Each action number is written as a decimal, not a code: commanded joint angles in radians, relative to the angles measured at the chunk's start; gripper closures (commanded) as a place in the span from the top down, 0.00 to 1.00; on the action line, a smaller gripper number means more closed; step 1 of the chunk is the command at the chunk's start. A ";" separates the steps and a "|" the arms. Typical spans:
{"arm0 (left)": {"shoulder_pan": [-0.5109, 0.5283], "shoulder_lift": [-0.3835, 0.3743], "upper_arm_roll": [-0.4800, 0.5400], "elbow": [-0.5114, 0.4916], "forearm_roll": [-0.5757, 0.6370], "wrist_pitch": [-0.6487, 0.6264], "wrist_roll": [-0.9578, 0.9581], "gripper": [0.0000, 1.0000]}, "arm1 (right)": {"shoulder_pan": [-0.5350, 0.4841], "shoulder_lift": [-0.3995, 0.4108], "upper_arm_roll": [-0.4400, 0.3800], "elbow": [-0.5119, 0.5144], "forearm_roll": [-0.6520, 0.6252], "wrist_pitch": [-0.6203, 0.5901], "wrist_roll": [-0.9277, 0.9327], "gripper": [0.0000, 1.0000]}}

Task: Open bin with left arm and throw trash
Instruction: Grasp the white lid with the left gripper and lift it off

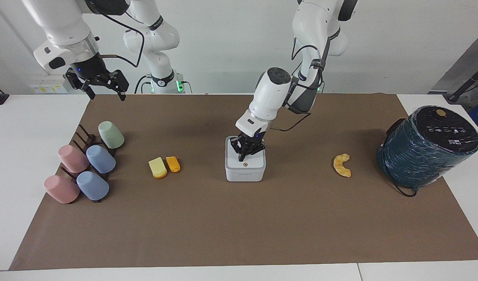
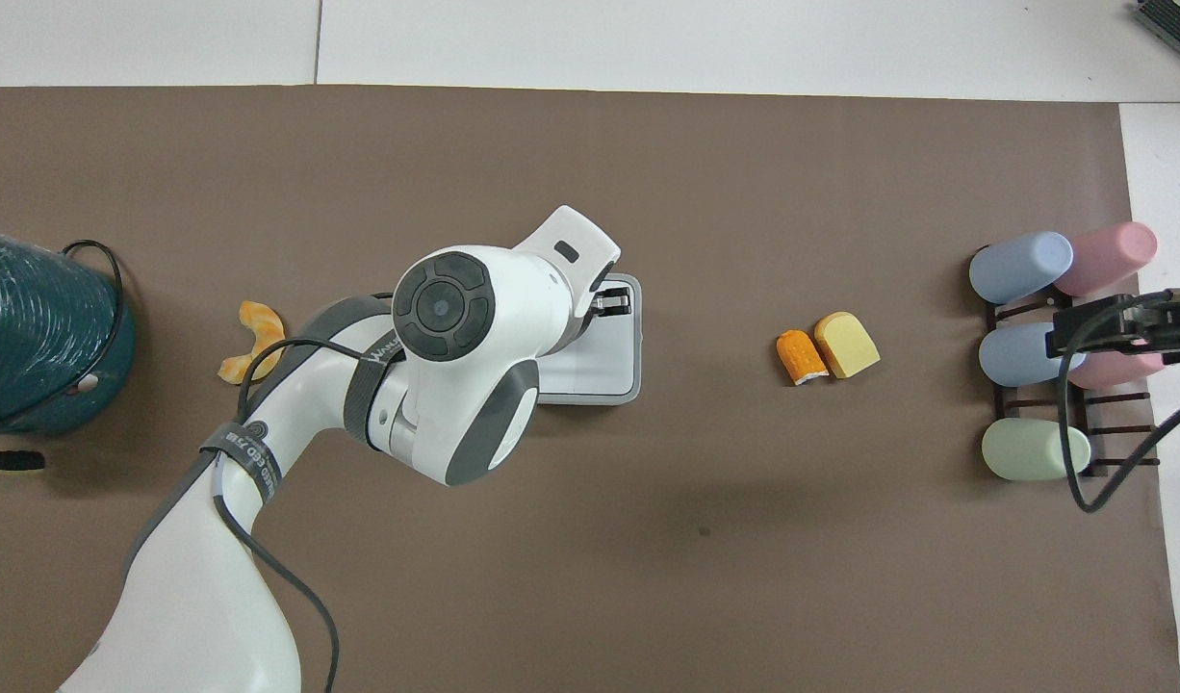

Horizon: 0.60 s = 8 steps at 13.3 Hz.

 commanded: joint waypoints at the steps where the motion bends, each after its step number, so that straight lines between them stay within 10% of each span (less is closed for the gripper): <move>1: -0.019 0.028 0.016 -0.012 -0.006 0.030 -0.005 0.00 | -0.004 -0.027 0.006 -0.035 -0.004 0.025 -0.019 1.00; 8: -0.007 0.012 0.022 0.132 -0.003 -0.201 -0.005 0.00 | -0.004 -0.027 0.006 -0.035 -0.004 0.025 -0.021 1.00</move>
